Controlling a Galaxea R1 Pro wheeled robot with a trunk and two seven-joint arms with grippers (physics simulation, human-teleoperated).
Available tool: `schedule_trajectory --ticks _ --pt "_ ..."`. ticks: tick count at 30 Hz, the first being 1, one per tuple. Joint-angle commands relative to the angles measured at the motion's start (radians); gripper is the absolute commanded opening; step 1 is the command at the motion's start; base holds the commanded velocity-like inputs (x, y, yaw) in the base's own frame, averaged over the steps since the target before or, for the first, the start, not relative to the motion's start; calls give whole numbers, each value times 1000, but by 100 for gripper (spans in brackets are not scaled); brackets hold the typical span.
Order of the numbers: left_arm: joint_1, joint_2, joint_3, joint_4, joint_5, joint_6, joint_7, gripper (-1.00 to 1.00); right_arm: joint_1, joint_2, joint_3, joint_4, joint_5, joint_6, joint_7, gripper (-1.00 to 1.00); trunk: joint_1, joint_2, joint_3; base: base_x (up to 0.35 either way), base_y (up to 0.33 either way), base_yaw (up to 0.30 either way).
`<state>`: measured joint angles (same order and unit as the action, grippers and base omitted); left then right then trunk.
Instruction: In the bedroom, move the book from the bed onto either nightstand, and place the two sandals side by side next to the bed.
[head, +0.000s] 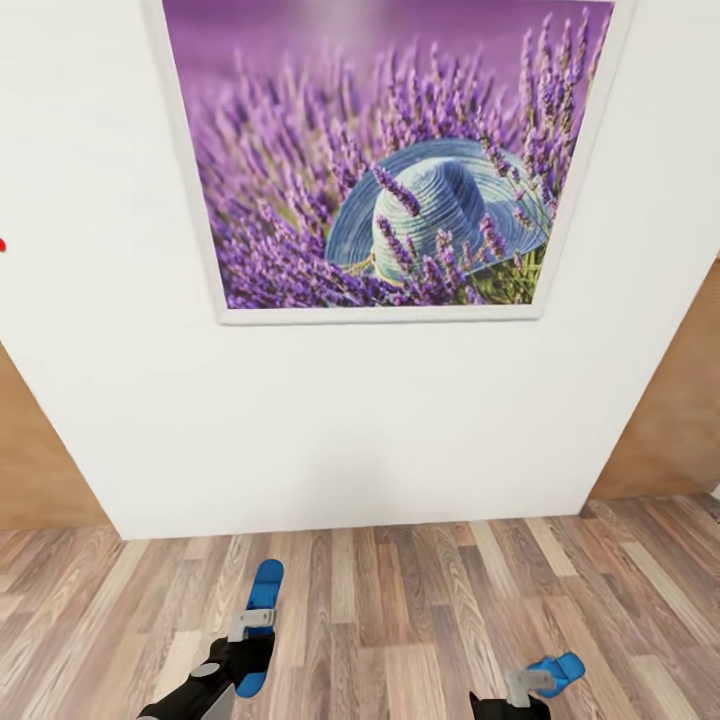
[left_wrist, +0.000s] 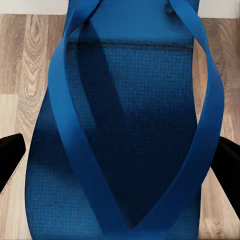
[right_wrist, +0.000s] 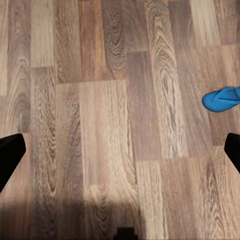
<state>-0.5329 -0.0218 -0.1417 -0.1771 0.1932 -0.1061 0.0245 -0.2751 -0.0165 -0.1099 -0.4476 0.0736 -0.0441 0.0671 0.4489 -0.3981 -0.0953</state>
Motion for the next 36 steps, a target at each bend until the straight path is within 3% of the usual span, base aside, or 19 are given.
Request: schedule_trajectory --ticks 1,27,36 --pt "-1 0 -9 1 9 -3 3 -100 -1 0 -8 1 8 -3 7 100 1 -2 -2 313 181 -261" --pt "-1 0 -10 1 8 -3 1 -100 -1 -6 -9 1 6 -3 8 100 1 -2 -2 269 226 -281" --pt "-1 0 -10 1 8 -3 1 -100 -1 -7 -9 1 6 -3 8 100 1 -2 -2 185 73 -289"
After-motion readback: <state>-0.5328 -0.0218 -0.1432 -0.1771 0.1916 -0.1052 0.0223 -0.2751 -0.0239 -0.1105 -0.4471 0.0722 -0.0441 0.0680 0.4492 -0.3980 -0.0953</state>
